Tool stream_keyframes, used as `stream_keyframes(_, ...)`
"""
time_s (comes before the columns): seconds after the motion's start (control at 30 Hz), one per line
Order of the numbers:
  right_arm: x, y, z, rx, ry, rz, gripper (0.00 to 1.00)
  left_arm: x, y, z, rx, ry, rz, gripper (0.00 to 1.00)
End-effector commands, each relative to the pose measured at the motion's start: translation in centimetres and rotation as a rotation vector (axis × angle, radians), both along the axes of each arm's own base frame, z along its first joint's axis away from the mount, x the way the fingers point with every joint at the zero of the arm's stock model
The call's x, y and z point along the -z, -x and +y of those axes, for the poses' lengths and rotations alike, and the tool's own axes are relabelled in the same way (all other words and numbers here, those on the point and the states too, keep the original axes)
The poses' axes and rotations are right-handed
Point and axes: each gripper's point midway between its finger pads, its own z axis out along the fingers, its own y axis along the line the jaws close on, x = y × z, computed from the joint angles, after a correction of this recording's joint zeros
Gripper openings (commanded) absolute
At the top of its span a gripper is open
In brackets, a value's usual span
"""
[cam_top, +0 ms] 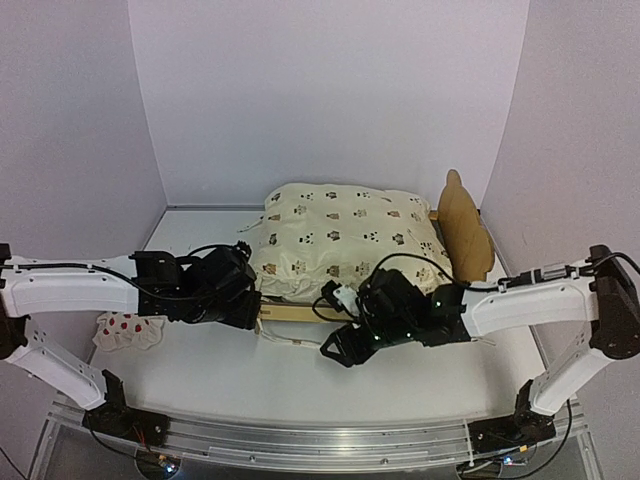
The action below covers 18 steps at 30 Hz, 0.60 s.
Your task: Set up the pet bed
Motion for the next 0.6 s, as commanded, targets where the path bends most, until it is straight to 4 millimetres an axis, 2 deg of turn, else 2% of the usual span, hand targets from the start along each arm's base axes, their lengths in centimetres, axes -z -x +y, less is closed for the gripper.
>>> stream_keyframes(0.0,-1.3,-1.5,1.3,-0.001,-0.161,-0.221,0.58,-0.3,-1.6,-1.7,0.026,0.034,-0.029,0.76)
stream_keyframes(0.1,0.3,-2.2,0.7,0.02,-0.145,-0.279,0.58,0.9,-2.3,-1.2,0.016,0.031,-0.015,0.78)
stream_keyframes(0.23,1.5,-3.2,-0.3,0.077,-0.127,-0.333,0.56,1.7,-2.9,-0.3,-0.007,0.084,0.004,0.74)
stream_keyframes(0.5,2.2,-3.5,-0.5,0.096,-0.121,-0.336,0.54,2.3,-3.7,-1.4,0.006,0.097,0.008,0.56)
stream_keyframes(0.57,2.5,-3.4,-0.6,0.099,-0.117,-0.33,0.53,2.5,-4.0,-1.6,0.0,0.089,0.006,0.49)
